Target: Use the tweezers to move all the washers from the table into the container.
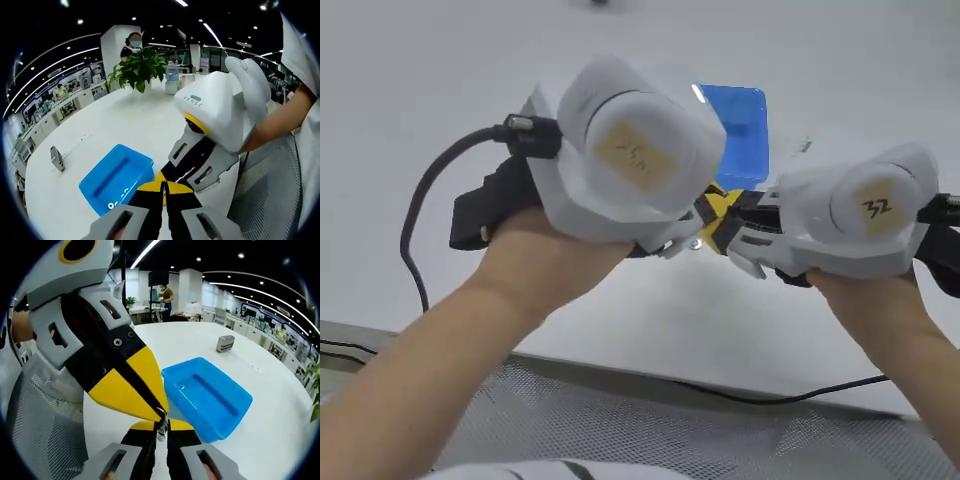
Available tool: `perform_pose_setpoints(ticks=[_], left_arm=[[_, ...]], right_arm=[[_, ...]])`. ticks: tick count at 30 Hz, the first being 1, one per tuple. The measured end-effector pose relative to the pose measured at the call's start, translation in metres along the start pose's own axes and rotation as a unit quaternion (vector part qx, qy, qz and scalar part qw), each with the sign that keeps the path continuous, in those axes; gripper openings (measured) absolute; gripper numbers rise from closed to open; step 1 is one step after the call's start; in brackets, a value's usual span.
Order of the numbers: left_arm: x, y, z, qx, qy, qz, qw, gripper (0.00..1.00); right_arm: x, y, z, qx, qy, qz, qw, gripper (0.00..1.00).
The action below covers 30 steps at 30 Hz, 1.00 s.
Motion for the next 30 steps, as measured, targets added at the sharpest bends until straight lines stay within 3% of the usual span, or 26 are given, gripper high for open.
perform_pose_setpoints(ticks=[8, 17, 22, 27, 30], left_arm=[[0.001, 0.008, -0.005, 0.008, -0.005, -0.009, 0.9999, 0.0], [-0.002, 0.023, -0.033, 0.038, -0.017, -0.037, 0.9984, 0.0], [-0.01, 0.026, -0.044, 0.055, -0.011, -0.054, 0.9969, 0.0], [-0.017, 0.024, -0.045, 0.06, -0.007, -0.07, 0.9957, 0.0], [-0.027, 0.023, -0.047, 0.063, -0.002, -0.077, 0.995, 0.0]], right_arm=[[0.002, 0.006, -0.008, 0.005, 0.012, 0.004, 0.9999, 0.03], [0.02, 0.022, -0.034, 0.025, 0.025, 0.033, 0.9988, 0.03], [0.029, 0.023, -0.044, 0.034, 0.028, 0.041, 0.9982, 0.03], [0.04, 0.015, -0.049, 0.038, 0.033, 0.048, 0.9976, 0.03], [0.045, 0.011, -0.052, 0.038, 0.036, 0.051, 0.9973, 0.03]])
Point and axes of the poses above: the centre of the closed fingertips' face, and the gripper's own axes: y roughly backward along the fingers, x roughly to its right, z roughly out of its underside, the point moved 5 cm from there along y, roughly backward along the fingers, and after that the axes turned 11 degrees about z, right-handed, at the moved point
